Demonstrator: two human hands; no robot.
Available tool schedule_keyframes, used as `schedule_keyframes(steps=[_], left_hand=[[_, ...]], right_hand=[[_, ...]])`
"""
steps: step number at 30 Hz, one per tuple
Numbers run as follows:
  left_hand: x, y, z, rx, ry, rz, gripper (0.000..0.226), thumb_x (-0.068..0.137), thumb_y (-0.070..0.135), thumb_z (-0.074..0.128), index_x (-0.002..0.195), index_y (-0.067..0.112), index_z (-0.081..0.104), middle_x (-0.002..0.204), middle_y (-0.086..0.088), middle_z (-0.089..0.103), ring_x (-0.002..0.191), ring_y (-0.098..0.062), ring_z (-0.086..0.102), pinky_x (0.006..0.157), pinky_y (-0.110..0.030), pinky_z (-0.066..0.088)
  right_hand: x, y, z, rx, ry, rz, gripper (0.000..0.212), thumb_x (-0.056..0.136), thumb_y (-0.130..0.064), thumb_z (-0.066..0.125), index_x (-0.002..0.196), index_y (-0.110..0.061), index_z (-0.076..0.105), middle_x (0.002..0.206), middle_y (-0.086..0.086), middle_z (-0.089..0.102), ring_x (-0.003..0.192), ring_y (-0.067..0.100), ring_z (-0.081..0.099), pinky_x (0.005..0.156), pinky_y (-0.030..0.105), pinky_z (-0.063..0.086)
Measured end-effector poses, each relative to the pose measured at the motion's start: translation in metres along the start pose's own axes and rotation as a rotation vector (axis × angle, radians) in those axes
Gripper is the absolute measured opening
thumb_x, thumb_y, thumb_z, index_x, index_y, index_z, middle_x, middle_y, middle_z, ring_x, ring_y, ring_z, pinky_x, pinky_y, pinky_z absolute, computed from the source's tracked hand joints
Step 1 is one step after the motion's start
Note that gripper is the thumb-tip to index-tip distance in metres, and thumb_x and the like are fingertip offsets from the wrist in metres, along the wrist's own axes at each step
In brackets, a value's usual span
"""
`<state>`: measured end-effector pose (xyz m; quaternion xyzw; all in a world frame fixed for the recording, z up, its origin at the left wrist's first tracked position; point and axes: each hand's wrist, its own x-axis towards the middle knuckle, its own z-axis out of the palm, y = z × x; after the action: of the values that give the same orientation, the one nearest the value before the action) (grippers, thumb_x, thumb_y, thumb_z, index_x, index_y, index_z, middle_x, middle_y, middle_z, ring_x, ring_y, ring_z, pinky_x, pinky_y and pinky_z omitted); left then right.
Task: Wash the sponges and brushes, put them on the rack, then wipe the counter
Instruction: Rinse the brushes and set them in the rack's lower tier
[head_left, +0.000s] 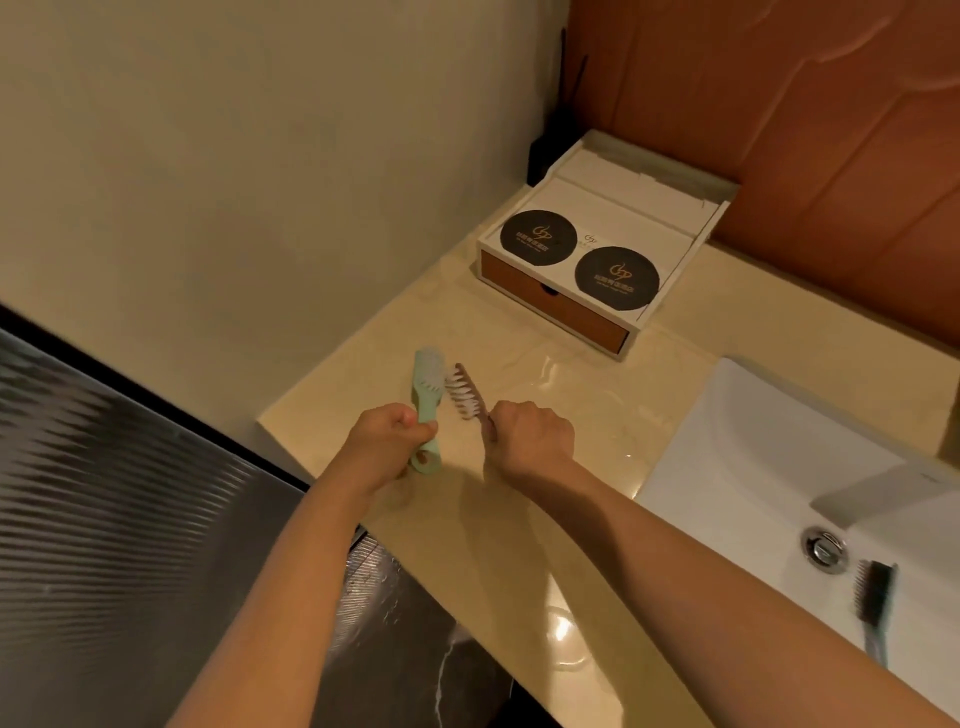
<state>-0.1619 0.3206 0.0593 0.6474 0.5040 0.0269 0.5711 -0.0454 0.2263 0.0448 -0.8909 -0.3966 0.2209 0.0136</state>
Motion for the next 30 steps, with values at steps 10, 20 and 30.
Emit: schedule_keyframes(steps=[10, 20, 30], left_hand=[[-0.067, 0.035, 0.064, -0.204, -0.503, 0.057, 0.011, 0.092, 0.018, 0.054, 0.091, 0.013, 0.064, 0.071, -0.002, 0.047, 0.053, -0.005, 0.045, 0.049, -0.018, 0.045], [-0.105, 0.065, 0.176, -0.179, -0.587, -0.023, 0.01, 0.095, 0.012, 0.048, 0.089, 0.01, 0.055, 0.083, -0.003, 0.063, 0.061, -0.006, 0.067, 0.066, -0.027, 0.042], [-0.135, 0.074, 0.258, 0.15, -0.869, 0.015, 0.02, 0.099, 0.015, 0.041, 0.11, 0.009, 0.056, 0.086, -0.01, 0.072, 0.061, -0.019, 0.066, 0.04, -0.015, 0.038]], right_hand=[[-0.111, 0.136, -0.017, 1.18, 0.066, 0.236, 0.016, 0.095, -0.011, 0.048, 0.082, -0.005, 0.055, 0.062, 0.005, 0.05, 0.053, 0.017, 0.044, 0.051, 0.025, 0.038], [-0.182, 0.232, 0.013, 1.998, 0.306, 0.716, 0.014, 0.095, -0.021, 0.053, 0.09, -0.009, 0.058, 0.06, 0.004, 0.06, 0.057, 0.012, 0.057, 0.062, 0.022, 0.045], [-0.245, 0.29, 0.031, 2.222, 0.542, 0.91, 0.011, 0.097, -0.008, 0.046, 0.095, -0.009, 0.057, 0.056, 0.007, 0.066, 0.051, 0.011, 0.059, 0.042, 0.016, 0.05]])
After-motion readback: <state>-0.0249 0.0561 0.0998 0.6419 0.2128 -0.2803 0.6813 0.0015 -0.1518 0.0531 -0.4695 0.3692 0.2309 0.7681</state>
